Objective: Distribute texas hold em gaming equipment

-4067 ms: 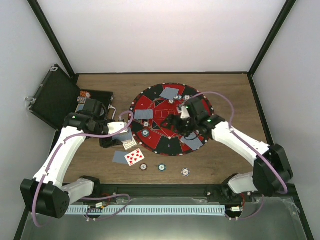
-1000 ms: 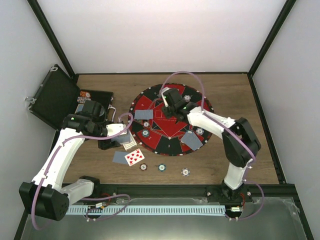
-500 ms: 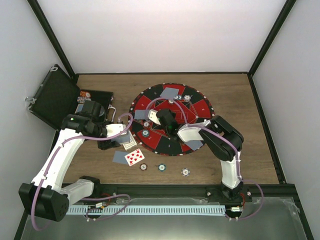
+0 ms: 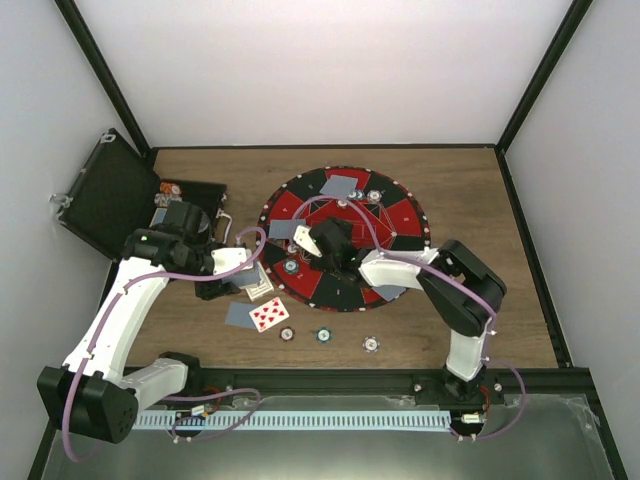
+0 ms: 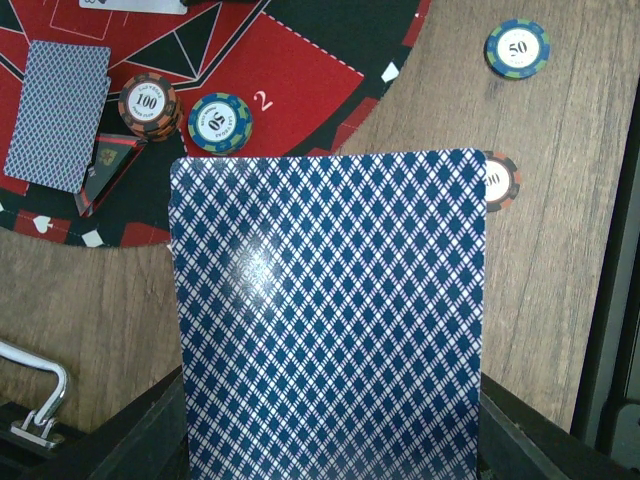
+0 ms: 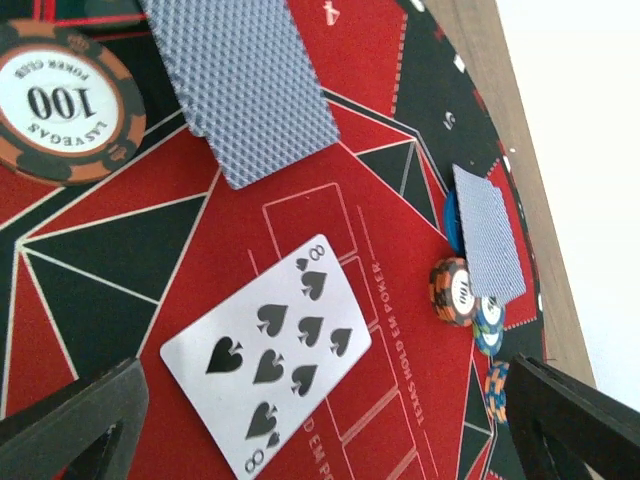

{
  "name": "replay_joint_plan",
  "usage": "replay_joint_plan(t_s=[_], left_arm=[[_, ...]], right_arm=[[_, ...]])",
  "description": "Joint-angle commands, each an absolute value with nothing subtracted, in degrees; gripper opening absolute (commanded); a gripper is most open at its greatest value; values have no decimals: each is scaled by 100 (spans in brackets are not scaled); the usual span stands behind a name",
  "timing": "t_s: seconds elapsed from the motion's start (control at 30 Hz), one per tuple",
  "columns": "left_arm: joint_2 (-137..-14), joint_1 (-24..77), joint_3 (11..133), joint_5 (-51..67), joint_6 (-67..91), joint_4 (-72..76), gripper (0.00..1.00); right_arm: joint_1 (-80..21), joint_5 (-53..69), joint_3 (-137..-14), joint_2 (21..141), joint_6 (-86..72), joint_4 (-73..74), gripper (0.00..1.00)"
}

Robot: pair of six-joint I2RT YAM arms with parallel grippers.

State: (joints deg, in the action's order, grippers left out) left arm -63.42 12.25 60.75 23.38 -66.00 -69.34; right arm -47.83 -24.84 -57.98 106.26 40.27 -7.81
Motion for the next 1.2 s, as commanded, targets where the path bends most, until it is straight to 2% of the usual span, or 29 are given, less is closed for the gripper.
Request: replay_joint_plan(t_s=[0.0,0.23,0.37,0.53,0.8,0.97,1.17], left_arm=[[-6302,1195,6216,2417,-6636,-6956,4],[-6302,1195,6229,2432,-6628,-6961,4],[-6295,1195,6238,2443,-6610,-6961,4],[-6276,1196,6242,2463,-6605,-6978,4],[-6266,1195,6297,2487,-6607,-6985,4],[-6250,1195,6330,2493,-6623,-7018,4],[-6256,1196,6298,2500,-6645,-6963,4]], right_arm=[[-4803,-2447,-5907,9992,3093,-163,100],[-4719,-2738,-6176,9024,1306,306,100],[-4405,-2438,-6418,8637,-96,900,100],[-3666,-376,-6529,8117,-1408,1257,100],[-3586,2350,-6641,8240,-2851,1402,100],[-3692,3475,-6285,8427,-3997,694,96],[-4173,4055,-6479,8910,-4471,397,90]])
